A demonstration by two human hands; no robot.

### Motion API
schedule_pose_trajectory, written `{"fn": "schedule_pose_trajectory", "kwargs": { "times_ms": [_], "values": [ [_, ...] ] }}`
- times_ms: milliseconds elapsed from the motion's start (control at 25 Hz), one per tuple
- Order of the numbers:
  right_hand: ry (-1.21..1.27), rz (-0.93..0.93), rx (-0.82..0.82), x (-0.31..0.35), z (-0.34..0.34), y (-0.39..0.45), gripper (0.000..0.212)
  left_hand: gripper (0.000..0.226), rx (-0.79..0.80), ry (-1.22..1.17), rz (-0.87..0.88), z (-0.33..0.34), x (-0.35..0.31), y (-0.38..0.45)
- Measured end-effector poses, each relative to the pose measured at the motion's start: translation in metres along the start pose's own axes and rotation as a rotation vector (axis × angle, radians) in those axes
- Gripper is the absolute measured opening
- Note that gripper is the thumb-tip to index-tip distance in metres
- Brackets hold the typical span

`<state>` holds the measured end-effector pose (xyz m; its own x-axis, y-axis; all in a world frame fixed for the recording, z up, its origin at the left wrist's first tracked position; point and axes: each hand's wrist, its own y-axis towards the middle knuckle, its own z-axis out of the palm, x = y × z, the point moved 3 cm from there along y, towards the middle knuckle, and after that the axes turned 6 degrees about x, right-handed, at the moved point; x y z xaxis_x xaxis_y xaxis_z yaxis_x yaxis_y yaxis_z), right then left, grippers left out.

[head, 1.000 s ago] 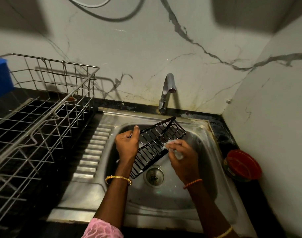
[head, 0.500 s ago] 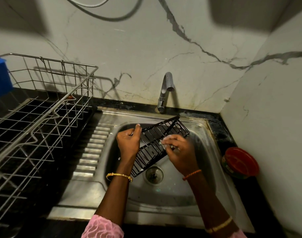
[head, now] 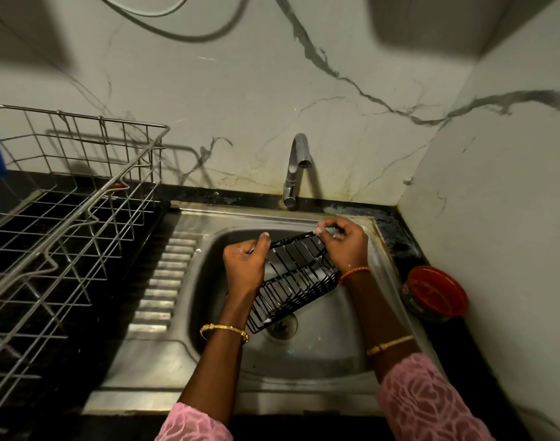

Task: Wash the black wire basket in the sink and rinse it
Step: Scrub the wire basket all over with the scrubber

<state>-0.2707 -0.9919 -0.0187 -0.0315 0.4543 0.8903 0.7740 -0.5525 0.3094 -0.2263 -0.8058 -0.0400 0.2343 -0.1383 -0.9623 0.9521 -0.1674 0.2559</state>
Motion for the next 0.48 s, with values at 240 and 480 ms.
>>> {"fn": "schedule_pose_trajectory", "kwargs": {
  "times_ms": [240,480],
  "values": [
    [-0.229,-0.088,0.08,-0.008,-0.015,-0.031,0.007,0.053,-0.05,-0.02,-0.014,0.0,0.002,0.0],
    [-0.434,-0.051,0.095,-0.007,-0.03,-0.035,0.008,0.053,-0.067,-0.045,-0.037,0.004,0.013,-0.003]
  ]
}}
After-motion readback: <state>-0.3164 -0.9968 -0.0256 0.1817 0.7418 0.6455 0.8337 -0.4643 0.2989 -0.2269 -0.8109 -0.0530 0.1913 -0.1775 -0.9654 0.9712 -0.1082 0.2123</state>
